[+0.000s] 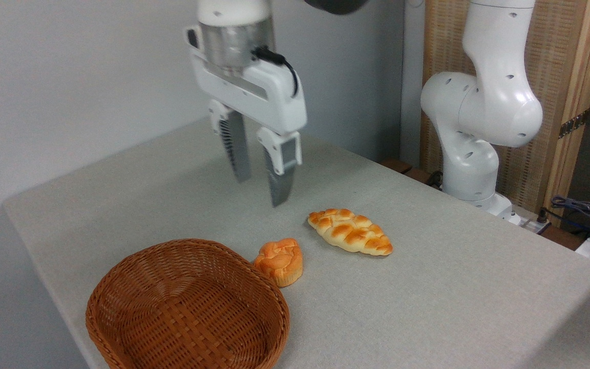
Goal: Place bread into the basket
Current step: 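Move the open gripper down over the small orange bun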
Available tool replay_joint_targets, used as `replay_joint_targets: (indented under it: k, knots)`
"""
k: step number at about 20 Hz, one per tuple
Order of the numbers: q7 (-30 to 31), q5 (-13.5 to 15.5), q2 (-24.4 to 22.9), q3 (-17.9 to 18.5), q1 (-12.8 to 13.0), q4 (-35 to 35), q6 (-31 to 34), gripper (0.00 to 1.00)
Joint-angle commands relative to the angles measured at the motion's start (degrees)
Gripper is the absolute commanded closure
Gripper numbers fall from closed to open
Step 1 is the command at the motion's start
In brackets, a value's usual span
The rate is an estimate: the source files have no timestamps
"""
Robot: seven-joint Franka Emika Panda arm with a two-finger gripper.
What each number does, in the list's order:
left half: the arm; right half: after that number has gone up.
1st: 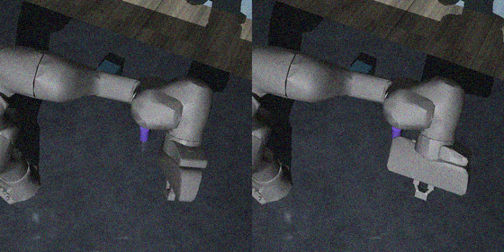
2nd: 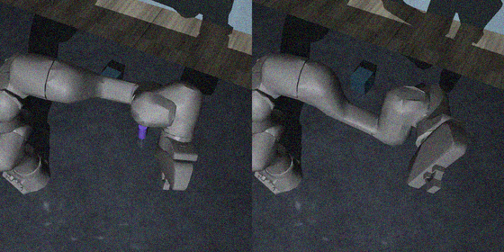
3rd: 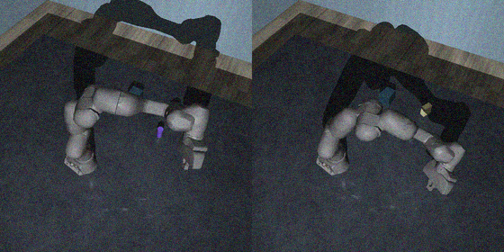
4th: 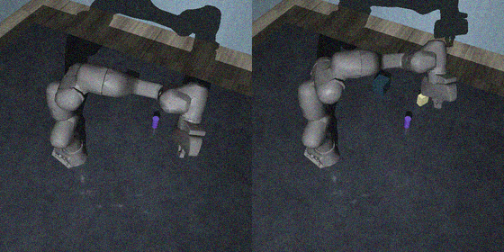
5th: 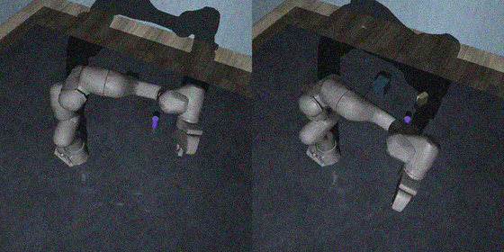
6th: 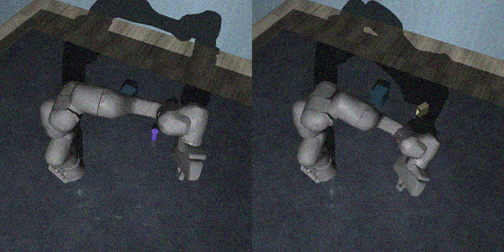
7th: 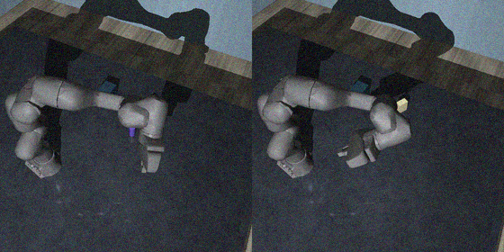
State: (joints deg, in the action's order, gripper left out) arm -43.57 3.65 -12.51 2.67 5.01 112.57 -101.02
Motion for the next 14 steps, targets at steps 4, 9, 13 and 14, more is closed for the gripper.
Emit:
replay_joint_targets:
  k: [4,9,13,14]
  knots:
    - [-6.08,-3.11,-3.49,0.40,0.08,15.55,-12.51,0.00]
    - [-5.82,-4.35,-1.65,0.14,0.44,19.44,-21.49,0.00]
    - [-5.91,-3.12,-0.50,-0.30,0.52,20.05,-23.16,0.00]
    - [-5.99,-3.12,-0.41,-0.47,0.61,21.01,-24.13,0.00]
